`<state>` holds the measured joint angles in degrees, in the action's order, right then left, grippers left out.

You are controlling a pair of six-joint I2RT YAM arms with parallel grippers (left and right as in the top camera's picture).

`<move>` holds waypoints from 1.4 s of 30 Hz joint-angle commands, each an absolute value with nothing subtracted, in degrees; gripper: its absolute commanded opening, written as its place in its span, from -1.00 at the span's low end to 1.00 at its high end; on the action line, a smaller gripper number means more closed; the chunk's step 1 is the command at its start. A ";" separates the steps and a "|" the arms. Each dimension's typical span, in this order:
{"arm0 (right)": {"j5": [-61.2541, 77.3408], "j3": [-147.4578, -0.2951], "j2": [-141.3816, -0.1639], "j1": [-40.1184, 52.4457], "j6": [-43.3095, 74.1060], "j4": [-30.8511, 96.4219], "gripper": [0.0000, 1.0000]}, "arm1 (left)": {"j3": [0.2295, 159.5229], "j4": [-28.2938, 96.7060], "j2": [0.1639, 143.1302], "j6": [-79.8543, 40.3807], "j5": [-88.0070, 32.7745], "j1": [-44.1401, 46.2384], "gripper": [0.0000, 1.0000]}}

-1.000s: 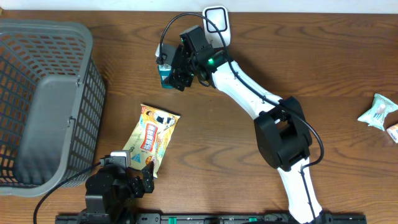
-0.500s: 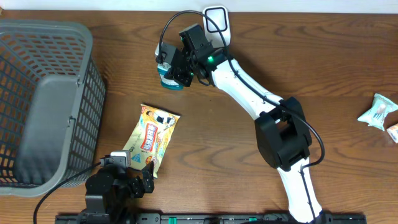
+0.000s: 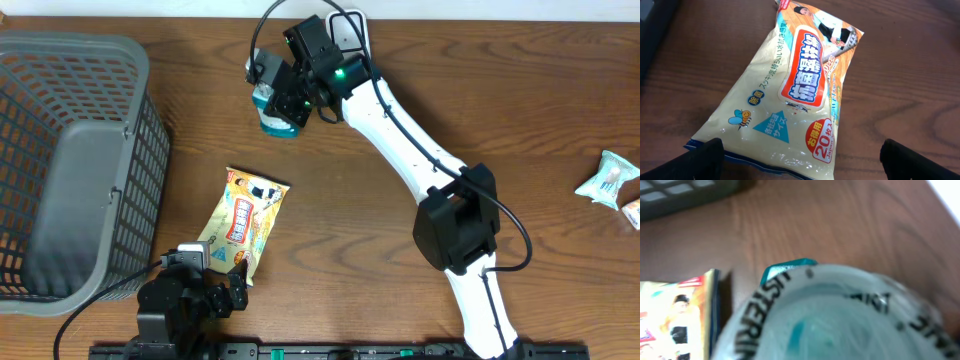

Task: Scan the item barcode
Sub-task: 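Lift the bottle and hold it under the white scanner, then carry the bottle to the right table edge and release it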

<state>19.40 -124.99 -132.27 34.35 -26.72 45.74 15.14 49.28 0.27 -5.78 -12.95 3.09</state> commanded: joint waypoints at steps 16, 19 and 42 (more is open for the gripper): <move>-48.60 -130.39 -131.94 34.76 -8.56 41.12 -0.97 | 14.94 50.96 0.23 -5.67 -12.38 3.07 0.99; -48.66 -130.39 -132.84 34.57 -8.91 36.51 -0.97 | 14.94 50.96 0.23 -5.69 -12.38 3.07 0.99; -64.88 -130.39 -152.51 34.44 -51.35 -16.38 -0.98 | 14.94 50.96 0.23 -5.67 -12.38 3.07 0.99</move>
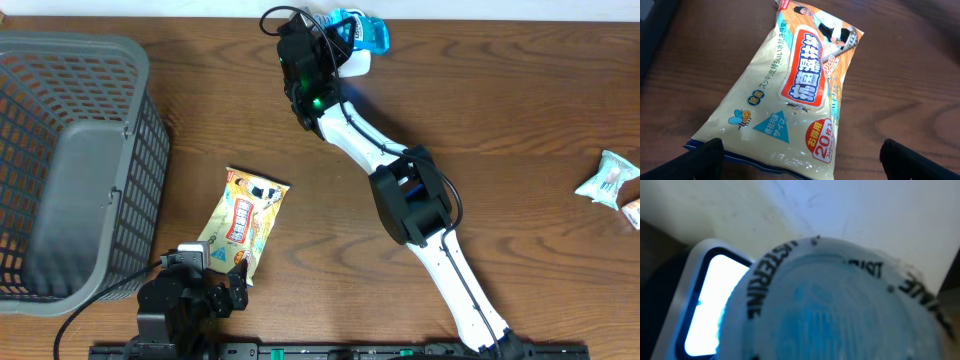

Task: Scan the item barcode
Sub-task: 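Carry the bottle to the right table edge and release it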

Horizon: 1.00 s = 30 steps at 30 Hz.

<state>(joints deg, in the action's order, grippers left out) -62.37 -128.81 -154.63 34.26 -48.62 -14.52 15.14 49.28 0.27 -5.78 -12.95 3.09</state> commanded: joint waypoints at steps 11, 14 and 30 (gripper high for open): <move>-60.86 -130.39 -152.51 35.33 -51.44 -16.34 -0.98 | 14.94 50.96 0.23 -5.67 -12.38 3.07 0.99; -62.08 -130.41 -152.51 35.97 -51.46 -16.58 -0.98 | 14.94 50.96 0.23 -5.69 -12.38 3.07 0.99; -90.74 -131.72 -149.47 24.16 -58.96 -16.58 -0.98 | 14.94 50.96 0.23 -5.69 -12.36 3.07 0.99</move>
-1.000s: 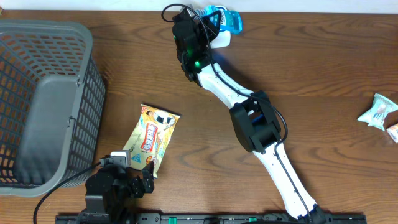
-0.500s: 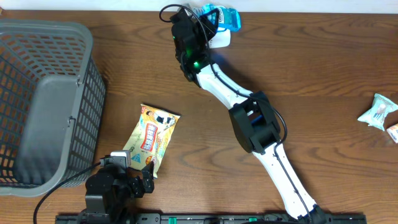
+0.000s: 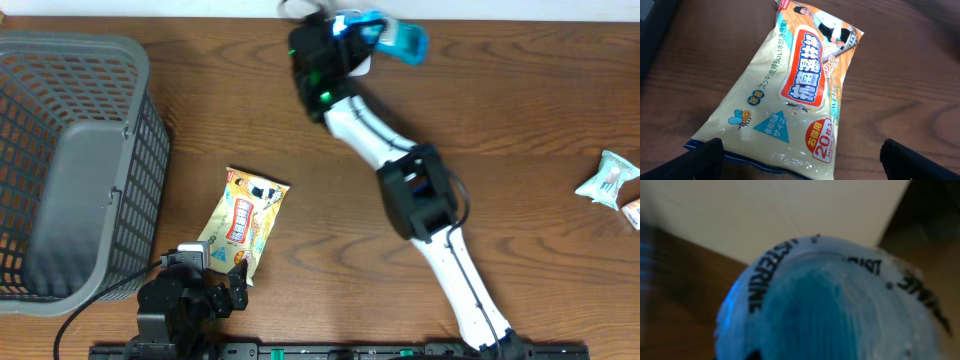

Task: Scan the item barcode
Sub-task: 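Carry the bottle to the right table edge and release it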

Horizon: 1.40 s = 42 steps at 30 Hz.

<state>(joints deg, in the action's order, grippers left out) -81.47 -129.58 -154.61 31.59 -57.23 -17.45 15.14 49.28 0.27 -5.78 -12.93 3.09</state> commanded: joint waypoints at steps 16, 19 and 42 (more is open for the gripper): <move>-90.72 -116.07 -149.47 -3.22 -44.58 -16.27 -0.98 | 14.94 50.96 0.23 -5.69 -12.38 3.07 0.99; -90.35 -109.86 -149.47 -8.67 -41.30 -16.32 -0.98 | 14.94 50.96 0.23 -5.67 -12.38 3.07 0.99; -90.72 -105.65 -126.13 2.33 -54.06 -40.56 0.94 | 14.94 50.96 0.23 -5.69 -12.36 3.07 0.99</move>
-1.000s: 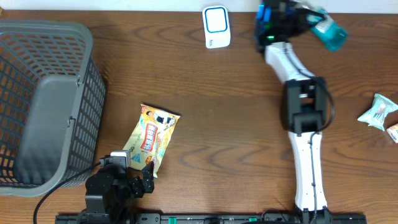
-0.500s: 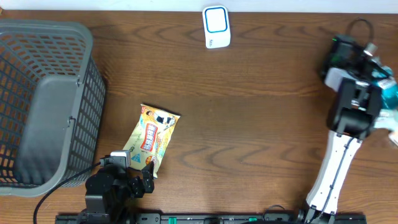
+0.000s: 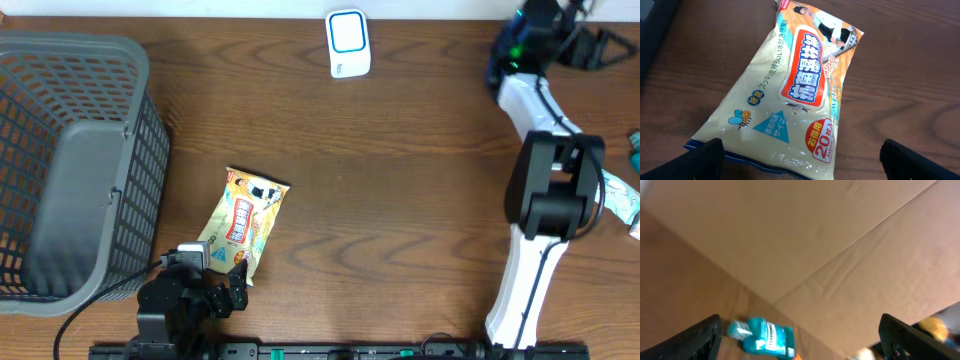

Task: Scan the item barcode
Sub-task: 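Carry the bottle to the right table edge and release it, then move the right gripper to the yellow snack bag and grasp it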

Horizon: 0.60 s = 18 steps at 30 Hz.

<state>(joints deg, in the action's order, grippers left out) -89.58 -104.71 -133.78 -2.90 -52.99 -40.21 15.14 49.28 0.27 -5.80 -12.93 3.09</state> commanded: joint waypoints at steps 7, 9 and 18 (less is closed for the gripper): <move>-90.63 -105.65 -111.83 20.97 -55.79 -40.53 0.96 | 14.94 50.96 0.23 -5.67 -12.38 3.07 0.99; -88.75 -105.65 -108.40 26.79 -56.07 -40.45 0.97 | 14.94 50.96 0.23 -5.69 -12.38 3.07 0.99; -69.97 -105.62 -93.73 47.35 -62.13 -23.27 0.97 | 14.94 50.96 0.23 -5.69 -12.38 3.07 0.99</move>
